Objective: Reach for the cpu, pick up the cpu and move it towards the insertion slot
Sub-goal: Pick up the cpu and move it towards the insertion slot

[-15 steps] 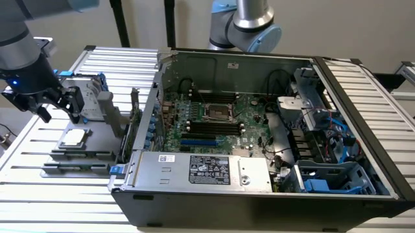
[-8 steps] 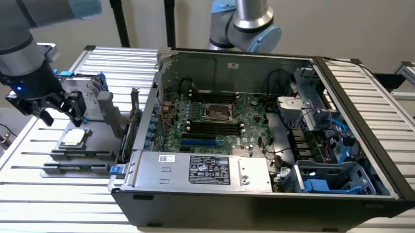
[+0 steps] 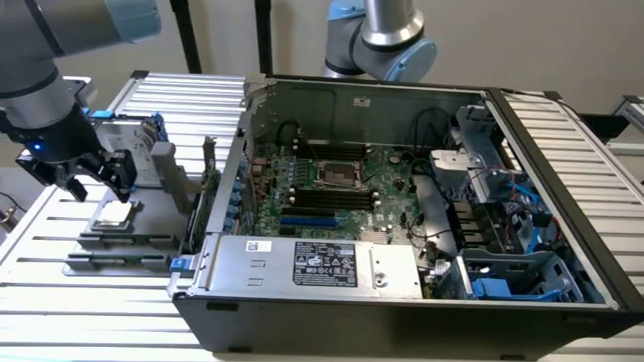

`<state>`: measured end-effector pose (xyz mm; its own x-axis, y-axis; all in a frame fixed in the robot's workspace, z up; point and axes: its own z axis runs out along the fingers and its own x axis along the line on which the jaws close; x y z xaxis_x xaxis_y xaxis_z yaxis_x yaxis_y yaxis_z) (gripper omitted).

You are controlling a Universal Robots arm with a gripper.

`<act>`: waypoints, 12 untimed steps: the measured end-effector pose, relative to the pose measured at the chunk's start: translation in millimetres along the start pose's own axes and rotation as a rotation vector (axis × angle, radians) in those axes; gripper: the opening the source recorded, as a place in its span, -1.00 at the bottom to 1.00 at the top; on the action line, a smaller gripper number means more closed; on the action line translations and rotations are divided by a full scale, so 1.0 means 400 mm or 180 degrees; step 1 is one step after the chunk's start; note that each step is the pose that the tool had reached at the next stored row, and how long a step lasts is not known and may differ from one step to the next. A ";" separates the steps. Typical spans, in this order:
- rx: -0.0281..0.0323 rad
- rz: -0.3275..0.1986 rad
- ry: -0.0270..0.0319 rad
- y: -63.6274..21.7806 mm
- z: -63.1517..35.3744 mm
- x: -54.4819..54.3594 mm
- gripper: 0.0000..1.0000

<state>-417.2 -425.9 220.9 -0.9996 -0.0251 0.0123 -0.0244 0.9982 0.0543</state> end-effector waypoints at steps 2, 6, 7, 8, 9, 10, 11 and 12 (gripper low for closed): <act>0.0000 0.0000 0.0000 0.000 0.009 0.000 0.42; 0.0000 0.0001 0.0000 -0.002 0.026 0.000 0.42; 0.0000 0.0000 0.0000 -0.002 0.030 0.000 0.42; 0.0000 0.0000 0.0000 -0.003 0.033 0.000 0.42; -0.0001 0.0000 0.0000 -0.003 0.036 -0.001 0.42; -0.0002 0.0000 0.0000 -0.004 0.039 -0.001 0.42; -0.0003 0.0000 0.0000 -0.004 0.041 -0.001 0.42; -0.0004 0.0000 0.0000 -0.005 0.043 -0.001 0.42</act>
<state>-416.9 -426.9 203.4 -0.9996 -0.0252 0.0123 -0.0244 0.9982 0.0555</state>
